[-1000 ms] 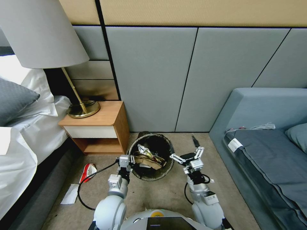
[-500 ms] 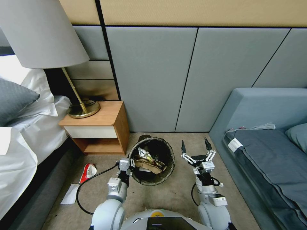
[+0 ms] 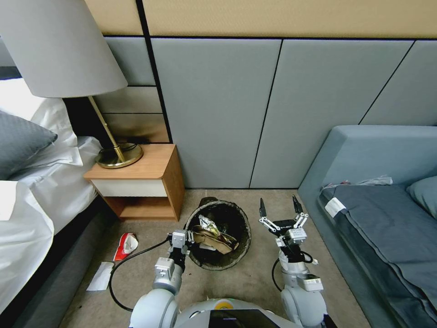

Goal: Pick up the trash bin, then pick up the garbage from the floor and place it into the trash bin.

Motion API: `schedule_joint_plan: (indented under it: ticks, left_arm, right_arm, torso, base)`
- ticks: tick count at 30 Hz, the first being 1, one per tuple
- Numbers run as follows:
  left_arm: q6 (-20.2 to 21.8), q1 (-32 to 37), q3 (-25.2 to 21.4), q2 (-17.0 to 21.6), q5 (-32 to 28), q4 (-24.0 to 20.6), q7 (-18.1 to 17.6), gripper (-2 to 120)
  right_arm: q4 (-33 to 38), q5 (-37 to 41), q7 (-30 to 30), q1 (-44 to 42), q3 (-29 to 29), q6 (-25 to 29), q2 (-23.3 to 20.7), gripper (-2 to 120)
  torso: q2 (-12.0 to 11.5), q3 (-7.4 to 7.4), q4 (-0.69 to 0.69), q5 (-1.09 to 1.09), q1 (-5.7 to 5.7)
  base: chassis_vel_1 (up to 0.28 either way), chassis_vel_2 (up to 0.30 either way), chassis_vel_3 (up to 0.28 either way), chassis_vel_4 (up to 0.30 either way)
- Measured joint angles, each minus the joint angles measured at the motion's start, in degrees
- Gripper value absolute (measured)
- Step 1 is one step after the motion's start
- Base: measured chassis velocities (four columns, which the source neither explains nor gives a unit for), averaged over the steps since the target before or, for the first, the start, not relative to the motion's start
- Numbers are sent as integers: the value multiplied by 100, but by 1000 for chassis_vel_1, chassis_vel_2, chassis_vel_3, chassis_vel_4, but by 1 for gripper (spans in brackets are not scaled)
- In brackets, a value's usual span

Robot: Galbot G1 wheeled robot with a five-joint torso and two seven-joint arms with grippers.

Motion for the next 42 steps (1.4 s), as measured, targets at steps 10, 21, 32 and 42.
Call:
schedule_joint_plan:
  ticks: [10,21,32,42]
  left_arm:
    - [0,0,-17,-18,8,-14,26,0]
    - [-2,-9,5,-30,8,-15,54,0]
    - [-13,-8,-9,-20,-1,-47,58,0]
    - [-16,-13,6,-13,-5,-56,67,0]
  right_arm:
    - [-17,41,4,111,-11,-63,0,100]
    - [-36,57,-2,125,7,-69,-16,100]
    - [-23,65,-23,133,-5,-79,-24,100]
    - [-12,192,20,197,-12,-78,-20,100]
  torso:
    - [0,0,2,0,0]
    - [0,0,0,0,0]
    - [0,0,0,0,0]
    - [0,0,0,0,0]
  base:
    - [65,60,60,60]
    - [27,16,25,29]
    - [15,11,19,14]
    - [36,39,36,27]
